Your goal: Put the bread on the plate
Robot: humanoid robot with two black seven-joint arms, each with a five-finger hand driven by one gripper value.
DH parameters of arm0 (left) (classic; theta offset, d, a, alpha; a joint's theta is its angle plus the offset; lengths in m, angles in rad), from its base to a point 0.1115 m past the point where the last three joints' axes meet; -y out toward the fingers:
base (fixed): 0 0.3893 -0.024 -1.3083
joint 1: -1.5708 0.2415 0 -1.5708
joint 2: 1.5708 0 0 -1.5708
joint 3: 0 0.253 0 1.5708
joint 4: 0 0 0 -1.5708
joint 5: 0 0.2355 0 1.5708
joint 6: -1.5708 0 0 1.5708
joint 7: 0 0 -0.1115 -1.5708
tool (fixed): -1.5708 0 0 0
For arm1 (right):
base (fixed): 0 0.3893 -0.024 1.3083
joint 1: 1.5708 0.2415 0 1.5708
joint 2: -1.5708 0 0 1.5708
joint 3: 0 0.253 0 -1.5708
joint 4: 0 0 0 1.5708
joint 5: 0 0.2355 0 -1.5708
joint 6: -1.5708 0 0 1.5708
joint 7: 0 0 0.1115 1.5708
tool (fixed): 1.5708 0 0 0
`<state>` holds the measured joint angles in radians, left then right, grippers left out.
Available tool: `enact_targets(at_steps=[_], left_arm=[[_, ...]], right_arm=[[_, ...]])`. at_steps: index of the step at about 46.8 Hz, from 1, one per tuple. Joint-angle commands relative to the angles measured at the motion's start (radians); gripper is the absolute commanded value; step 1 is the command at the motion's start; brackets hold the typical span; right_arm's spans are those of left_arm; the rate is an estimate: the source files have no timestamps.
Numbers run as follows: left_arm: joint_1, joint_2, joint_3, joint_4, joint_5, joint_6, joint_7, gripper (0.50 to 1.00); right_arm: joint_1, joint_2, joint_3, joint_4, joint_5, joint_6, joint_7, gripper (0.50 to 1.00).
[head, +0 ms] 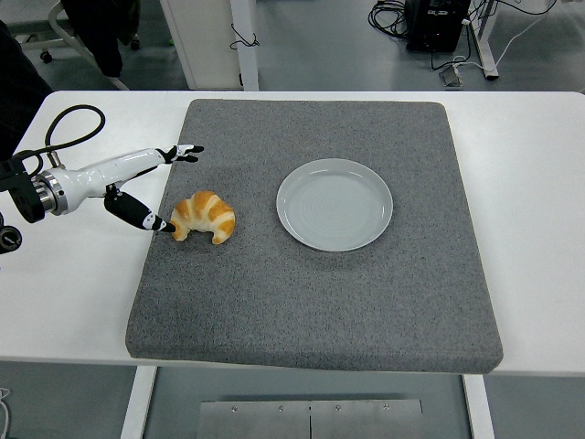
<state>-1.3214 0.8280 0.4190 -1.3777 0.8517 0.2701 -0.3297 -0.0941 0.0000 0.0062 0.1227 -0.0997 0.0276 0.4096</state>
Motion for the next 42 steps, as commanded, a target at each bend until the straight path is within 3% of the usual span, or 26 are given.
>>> enact_targets(at_steps=[1,13,42], left_arm=[[0.004,-0.009,0.014,0.003,0.0,0.047,0.0,0.966],[0.068,-0.085,0.015,0.046,0.001,0.181,0.001,0.966],[0.1,-0.171,0.015,0.098,0.003,0.189,0.024,0.937]], right_arm=[[0.001,0.0,0.0,0.0,0.0,0.0,0.0,1.0],[-0.001,0.0,0.0,0.0,0.0,0.0,0.0,1.0],[-0.001,0.0,0.0,0.0,0.0,0.0,0.0,1.0]])
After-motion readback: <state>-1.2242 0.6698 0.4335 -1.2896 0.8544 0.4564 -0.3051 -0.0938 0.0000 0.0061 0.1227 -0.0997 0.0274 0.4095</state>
